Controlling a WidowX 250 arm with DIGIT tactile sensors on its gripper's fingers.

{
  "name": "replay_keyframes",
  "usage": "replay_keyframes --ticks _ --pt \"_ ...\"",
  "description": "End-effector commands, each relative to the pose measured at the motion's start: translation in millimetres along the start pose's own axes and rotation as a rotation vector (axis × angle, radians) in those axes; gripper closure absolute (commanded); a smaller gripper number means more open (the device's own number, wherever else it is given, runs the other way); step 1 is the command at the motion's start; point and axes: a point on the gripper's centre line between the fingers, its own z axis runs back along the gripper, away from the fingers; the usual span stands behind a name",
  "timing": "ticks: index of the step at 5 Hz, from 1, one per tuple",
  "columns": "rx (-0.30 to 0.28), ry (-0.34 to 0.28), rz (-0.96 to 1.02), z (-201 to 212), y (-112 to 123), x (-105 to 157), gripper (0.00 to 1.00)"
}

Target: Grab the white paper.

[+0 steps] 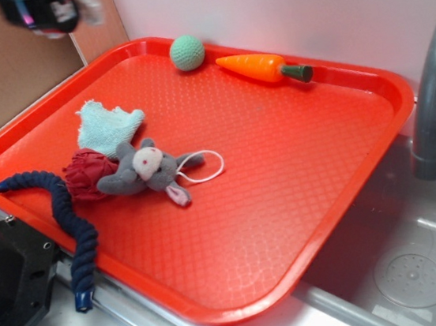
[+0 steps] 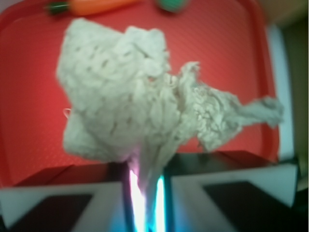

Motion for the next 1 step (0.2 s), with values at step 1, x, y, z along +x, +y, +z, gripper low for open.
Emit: replay_keyframes --ticks 1 --pt "0.023 -0.019 0.043 0.4 -31.0 -8.1 1.00"
